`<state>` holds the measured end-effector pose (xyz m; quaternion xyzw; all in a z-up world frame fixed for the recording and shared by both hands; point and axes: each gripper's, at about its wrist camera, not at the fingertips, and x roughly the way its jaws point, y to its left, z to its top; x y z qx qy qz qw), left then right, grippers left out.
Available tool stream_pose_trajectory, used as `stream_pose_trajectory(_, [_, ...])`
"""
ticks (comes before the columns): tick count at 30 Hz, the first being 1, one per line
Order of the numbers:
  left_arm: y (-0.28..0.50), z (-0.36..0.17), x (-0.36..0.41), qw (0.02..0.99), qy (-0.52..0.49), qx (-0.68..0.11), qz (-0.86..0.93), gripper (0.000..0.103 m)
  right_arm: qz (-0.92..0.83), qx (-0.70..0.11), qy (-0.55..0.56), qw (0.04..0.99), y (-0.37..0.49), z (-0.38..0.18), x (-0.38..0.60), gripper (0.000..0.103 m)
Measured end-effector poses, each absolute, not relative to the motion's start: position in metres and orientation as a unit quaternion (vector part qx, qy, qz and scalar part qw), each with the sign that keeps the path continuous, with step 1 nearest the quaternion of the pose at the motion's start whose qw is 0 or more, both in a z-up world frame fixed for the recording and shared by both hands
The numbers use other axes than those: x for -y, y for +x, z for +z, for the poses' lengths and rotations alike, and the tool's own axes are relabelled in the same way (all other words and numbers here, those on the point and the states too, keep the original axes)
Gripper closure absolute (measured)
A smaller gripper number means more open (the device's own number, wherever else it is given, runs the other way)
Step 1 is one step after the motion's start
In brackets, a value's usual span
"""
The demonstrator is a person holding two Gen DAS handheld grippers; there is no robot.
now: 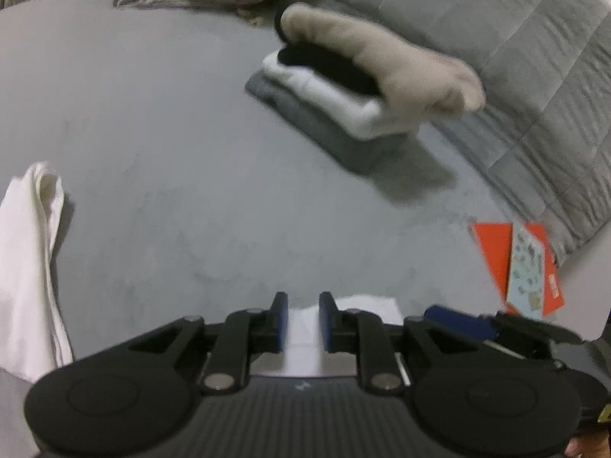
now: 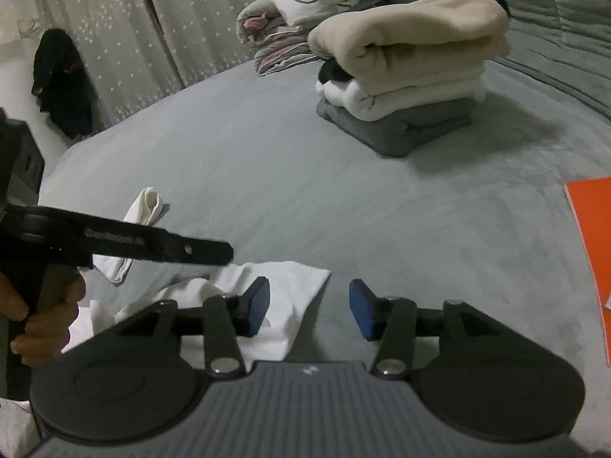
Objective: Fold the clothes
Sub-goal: 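Lift the grasped fabric with both grippers and fold it over, then open both grippers and release the folded white garment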
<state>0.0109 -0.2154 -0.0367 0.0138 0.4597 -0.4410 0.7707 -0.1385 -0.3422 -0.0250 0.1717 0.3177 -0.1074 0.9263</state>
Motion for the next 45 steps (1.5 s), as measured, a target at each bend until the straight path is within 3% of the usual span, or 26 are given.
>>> stream_pose_trajectory(2, [0.011, -0.041, 0.218, 0.766, 0.015, -0.466, -0.444, 0.09, -0.111, -0.322, 0.163, 0.926, -0.133, -0.029, 0.339, 0.053])
stream_pose_trajectory(4, [0.01, -0.043, 0.223, 0.765, 0.018, -0.464, -0.446, 0.102, -0.115, -0.327, 0.158, 0.925, -0.126, -0.034, 0.338, 0.069])
stream_pose_trajectory(5, [0.009, -0.043, 0.226, 0.768, 0.021, -0.458, -0.446, 0.102, -0.119, -0.328, 0.153, 0.925, -0.124, -0.036, 0.338, 0.092])
stream_pose_trajectory(6, [0.007, -0.042, 0.228, 0.772, 0.023, -0.451, -0.447, 0.102, -0.119, -0.327, 0.152, 0.925, -0.123, -0.037, 0.338, 0.102])
stream_pose_trajectory(22, [-0.034, -0.015, 0.275, 0.777, 0.015, -0.348, -0.523, 0.102, -0.202, -0.276, 0.168, 0.925, -0.189, -0.014, 0.341, 0.102])
stream_pose_trajectory(45, [-0.095, -0.058, 0.318, 0.761, 0.034, -0.346, -0.547, 0.101, -0.245, -0.324, 0.15, 0.901, -0.225, -0.023, 0.345, 0.1])
